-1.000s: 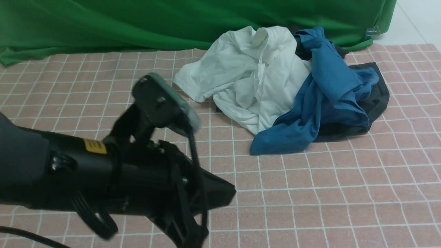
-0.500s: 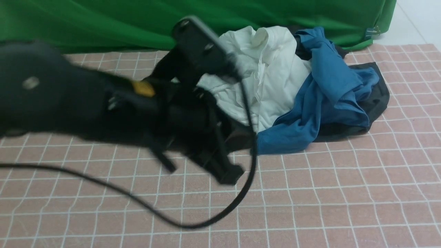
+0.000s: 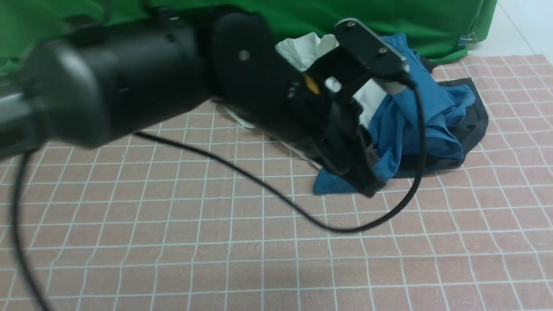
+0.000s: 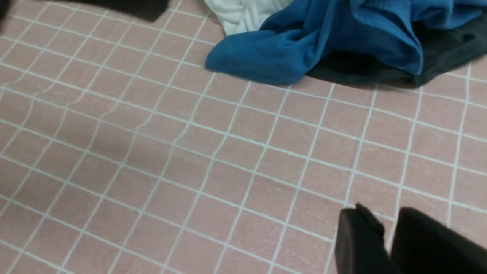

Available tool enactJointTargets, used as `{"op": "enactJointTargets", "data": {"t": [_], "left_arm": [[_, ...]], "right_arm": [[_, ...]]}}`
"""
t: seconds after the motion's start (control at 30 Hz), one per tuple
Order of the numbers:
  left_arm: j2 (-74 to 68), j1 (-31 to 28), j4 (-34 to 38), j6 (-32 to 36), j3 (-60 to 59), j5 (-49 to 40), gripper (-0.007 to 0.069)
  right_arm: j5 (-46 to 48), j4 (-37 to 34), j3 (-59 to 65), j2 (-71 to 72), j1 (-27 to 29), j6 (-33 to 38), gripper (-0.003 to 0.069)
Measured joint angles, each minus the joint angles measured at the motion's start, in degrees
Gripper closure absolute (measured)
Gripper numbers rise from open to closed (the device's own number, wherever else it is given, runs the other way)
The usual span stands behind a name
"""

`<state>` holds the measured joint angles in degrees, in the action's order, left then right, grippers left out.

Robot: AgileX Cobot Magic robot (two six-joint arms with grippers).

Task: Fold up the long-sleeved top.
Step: Spread the long sleeves with your arms and place them on the tabletop

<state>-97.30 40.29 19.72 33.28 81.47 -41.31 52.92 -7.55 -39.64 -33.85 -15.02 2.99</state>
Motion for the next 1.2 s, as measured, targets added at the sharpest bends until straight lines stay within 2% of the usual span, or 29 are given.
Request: {"op": "enactJointTargets", "data": {"t": [0.07,0.2,0.23,0.27,0.3,0.33,0.37,0.4,0.5,0.63,0.77,0.87,0.9,0.93,0.97,1.0,1.03,1.07,1.13,1.2], "left_arm": [[-2.0,-0.7,-1.0,-0.5,2.2,0.0,0.0582],[-8.8,-4.4,-2.0,-0.8,9.1,0.8,0.0449],[-11.4,-5.7,-2.3,-0.8,11.3,1.5,0.038],[-12.1,-6.0,-2.3,-0.8,12.2,1.8,0.0359],[-14.5,-7.0,-2.3,-0.9,14.2,3.1,0.0271],[-16.2,-7.5,-2.4,-1.1,15.5,4.3,0.0215],[-16.6,-7.6,-2.4,-1.1,15.5,4.6,0.0215],[-19.6,-8.0,-2.5,-1.3,17.7,7.2,0.0129],[-23.8,-8.4,-3.2,-2.1,20.3,11.0,0.0006],[-30.0,-8.4,-4.2,-4.6,23.6,16.3,-0.0058],[-35.0,-8.4,-4.5,-6.4,26.5,18.5,-0.0048],[-38.3,-8.4,-4.8,-6.6,28.7,19.3,0.003],[-39.0,-8.5,-4.8,-6.8,29.1,19.5,0.0076],[-39.9,-8.5,-4.8,-6.8,29.5,19.8,0.0175],[-39.9,-8.5,-4.8,-6.8,29.5,19.8,0.0189],[-40.1,-8.6,-4.8,-6.8,29.6,19.8,0.0251],[-40.2,-8.6,-4.8,-7.0,29.6,19.7,0.0393],[-40.1,-8.7,-4.8,-7.0,29.6,19.4,0.0458],[-39.5,-8.9,-4.8,-7.0,29.6,18.5,0.0523],[-38.1,-9.1,-4.8,-7.0,29.6,16.6,0.0519]], "right_arm": [[0.1,0.0,0.0,0.0,0.0,0.2,0.049],[0.3,0.1,0.0,0.0,0.0,1.4,0.0484],[0.2,0.1,0.0,0.0,0.0,1.7,0.0481],[0.2,0.1,0.0,0.0,0.0,1.7,0.0481],[0.1,0.1,0.0,0.0,0.0,2.2,0.048],[-0.1,0.1,0.0,0.0,0.0,2.8,0.0479],[-0.1,0.1,0.0,0.0,0.0,2.8,0.0479],[-0.6,0.2,0.0,0.0,0.0,3.3,0.0478],[-2.1,0.2,0.0,0.0,0.0,4.3,0.0475],[-3.7,0.2,0.0,0.0,0.0,4.7,0.0475],[-3.8,0.2,0.0,0.0,0.0,4.8,0.0472],[-3.8,0.2,0.0,0.0,0.0,4.9,0.0472],[-3.7,0.2,0.0,0.0,0.0,5.0,0.0472],[-3.3,0.2,0.0,0.0,0.0,5.2,0.0472],[-3.3,0.2,0.0,0.0,0.0,5.2,0.0471],[-3.1,0.2,0.0,0.0,0.0,5.3,0.047],[-2.7,0.2,0.0,0.0,0.0,5.4,0.047],[-2.3,0.2,0.0,0.0,0.0,5.4,0.047],[-1.9,0.2,0.0,0.0,0.0,5.4,0.047],[-1.5,0.2,0.0,0.0,0.0,5.4,0.047]]}}
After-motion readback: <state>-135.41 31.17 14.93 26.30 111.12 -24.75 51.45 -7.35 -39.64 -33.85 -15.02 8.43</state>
